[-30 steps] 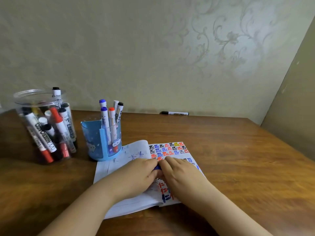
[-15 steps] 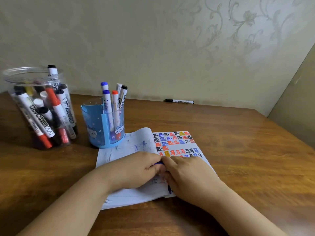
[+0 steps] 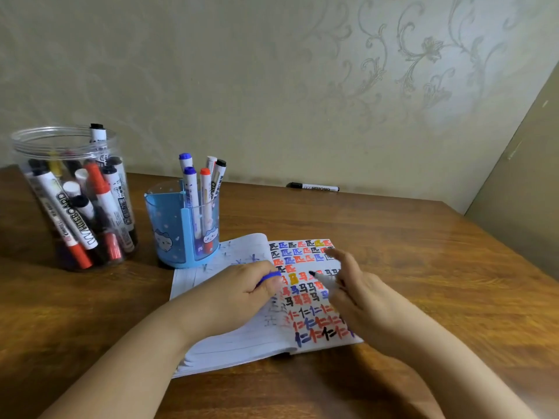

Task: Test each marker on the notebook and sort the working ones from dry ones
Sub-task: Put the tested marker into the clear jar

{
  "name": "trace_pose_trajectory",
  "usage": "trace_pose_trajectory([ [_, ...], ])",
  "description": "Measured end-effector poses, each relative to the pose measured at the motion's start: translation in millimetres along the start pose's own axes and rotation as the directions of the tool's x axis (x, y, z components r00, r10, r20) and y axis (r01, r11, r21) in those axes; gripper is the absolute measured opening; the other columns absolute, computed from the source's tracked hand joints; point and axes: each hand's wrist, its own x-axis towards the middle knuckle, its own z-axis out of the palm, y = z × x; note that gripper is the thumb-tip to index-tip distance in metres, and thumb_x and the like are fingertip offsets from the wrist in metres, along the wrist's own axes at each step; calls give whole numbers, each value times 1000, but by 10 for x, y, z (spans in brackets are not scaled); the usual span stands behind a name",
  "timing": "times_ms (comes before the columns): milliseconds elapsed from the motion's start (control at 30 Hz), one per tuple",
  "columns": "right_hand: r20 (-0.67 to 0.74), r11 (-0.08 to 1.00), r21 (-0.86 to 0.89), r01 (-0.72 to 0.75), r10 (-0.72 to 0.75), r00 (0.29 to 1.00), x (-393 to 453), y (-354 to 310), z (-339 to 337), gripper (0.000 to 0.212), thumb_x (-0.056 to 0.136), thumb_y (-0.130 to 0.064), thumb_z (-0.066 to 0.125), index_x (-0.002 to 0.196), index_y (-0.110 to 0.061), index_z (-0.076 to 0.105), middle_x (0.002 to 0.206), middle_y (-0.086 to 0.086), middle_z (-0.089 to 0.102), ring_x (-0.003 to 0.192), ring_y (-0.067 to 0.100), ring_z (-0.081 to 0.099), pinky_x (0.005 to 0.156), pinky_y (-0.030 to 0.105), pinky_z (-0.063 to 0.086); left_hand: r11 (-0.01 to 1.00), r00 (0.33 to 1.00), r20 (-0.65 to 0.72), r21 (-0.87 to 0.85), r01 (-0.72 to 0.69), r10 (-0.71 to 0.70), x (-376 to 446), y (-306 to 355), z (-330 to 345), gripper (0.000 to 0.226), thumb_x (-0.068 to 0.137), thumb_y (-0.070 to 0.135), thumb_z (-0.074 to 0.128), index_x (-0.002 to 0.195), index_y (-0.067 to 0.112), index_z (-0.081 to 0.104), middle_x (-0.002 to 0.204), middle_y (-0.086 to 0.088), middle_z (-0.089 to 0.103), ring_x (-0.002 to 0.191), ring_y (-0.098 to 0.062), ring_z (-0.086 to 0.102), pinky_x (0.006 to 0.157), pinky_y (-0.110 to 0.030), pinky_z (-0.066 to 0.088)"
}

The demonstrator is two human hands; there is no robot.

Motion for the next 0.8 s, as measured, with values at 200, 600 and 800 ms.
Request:
trace_pose_trajectory([
  [200,80,874,474,-109,80,994,-181,95,-372,26,88,-32,52,106,-41,35,91,-5,73,71,8,64,65,23,52,997,995,-80,37,-63,66,-25,148,142,46,96,40,37,139,43,21,144,14,34,123,-2,39,85,-11,37],
  [600,80,89,992,-91,127,989,-357,449,-47,35,61,-20,86,86,-14,62,79,21,65,59,20,61,53,24,52,960,927,-258,139,-244,273,7,170,339,34,90,37,49,124,34,48,112,27,41,99,11,37,75,4,29],
  [800,-100,544,837,-52,246,964,-351,430,25,36,82,-49,48,80,-14,53,53,3,45,49,14,36,47,20,30,946,924,-220,159,-283,314,-3,194,384,31,88,43,50,118,40,49,95,36,36,93,13,43,73,-4,35],
])
